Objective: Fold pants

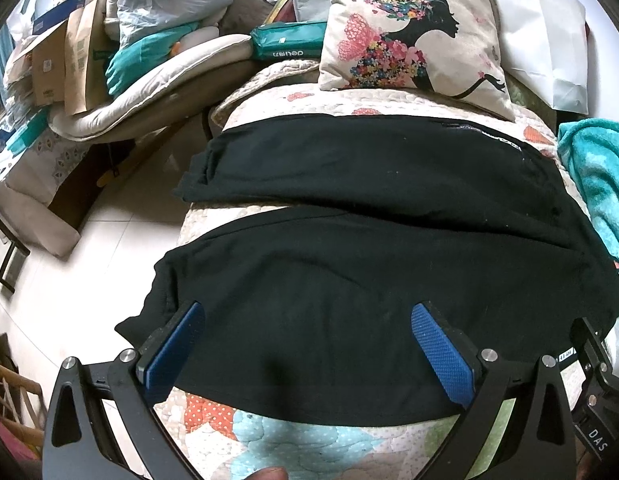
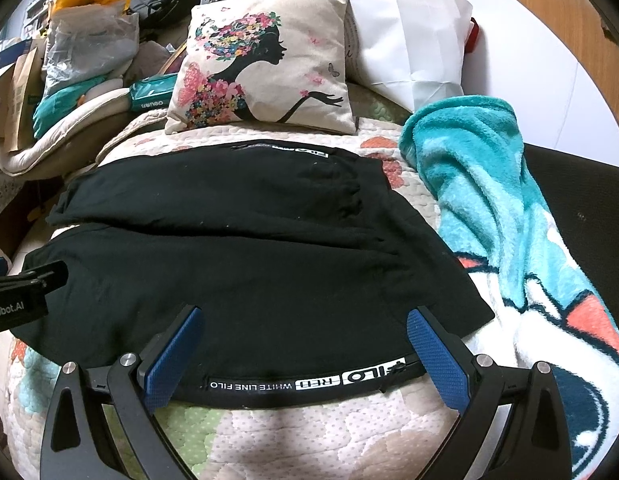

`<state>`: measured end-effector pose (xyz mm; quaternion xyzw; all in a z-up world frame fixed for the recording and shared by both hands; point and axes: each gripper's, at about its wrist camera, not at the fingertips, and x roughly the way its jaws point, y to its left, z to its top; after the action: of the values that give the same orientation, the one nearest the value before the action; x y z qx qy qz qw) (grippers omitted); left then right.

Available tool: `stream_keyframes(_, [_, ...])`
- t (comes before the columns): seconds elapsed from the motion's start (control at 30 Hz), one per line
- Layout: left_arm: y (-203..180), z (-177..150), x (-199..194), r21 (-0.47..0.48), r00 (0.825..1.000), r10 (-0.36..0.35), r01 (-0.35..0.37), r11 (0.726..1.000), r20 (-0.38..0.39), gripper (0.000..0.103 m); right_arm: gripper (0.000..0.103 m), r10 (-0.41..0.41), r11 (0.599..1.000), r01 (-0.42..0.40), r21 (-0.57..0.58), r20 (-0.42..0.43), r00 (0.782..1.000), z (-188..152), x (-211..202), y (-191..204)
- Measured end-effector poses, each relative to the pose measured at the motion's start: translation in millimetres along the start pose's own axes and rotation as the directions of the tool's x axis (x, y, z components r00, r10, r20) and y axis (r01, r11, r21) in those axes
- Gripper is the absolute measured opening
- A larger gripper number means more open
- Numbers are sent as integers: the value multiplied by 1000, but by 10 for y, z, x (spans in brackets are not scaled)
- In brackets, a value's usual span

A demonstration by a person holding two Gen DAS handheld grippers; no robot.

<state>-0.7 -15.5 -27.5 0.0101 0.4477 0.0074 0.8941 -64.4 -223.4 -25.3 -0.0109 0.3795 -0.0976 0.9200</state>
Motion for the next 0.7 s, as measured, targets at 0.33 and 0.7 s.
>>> stream_keyframes(0.33, [-11, -11, 9, 1, 1000, -1, 1, 1000, -2, 103, 103, 7, 1000, -7, -2, -4, 1000, -15, 16, 21])
stream_keyframes(0.7, [-46, -30, 37, 8, 1000, 2, -2, 1000, -7, 103, 103, 18, 1000, -18, 1, -9, 1000, -31, 42, 25])
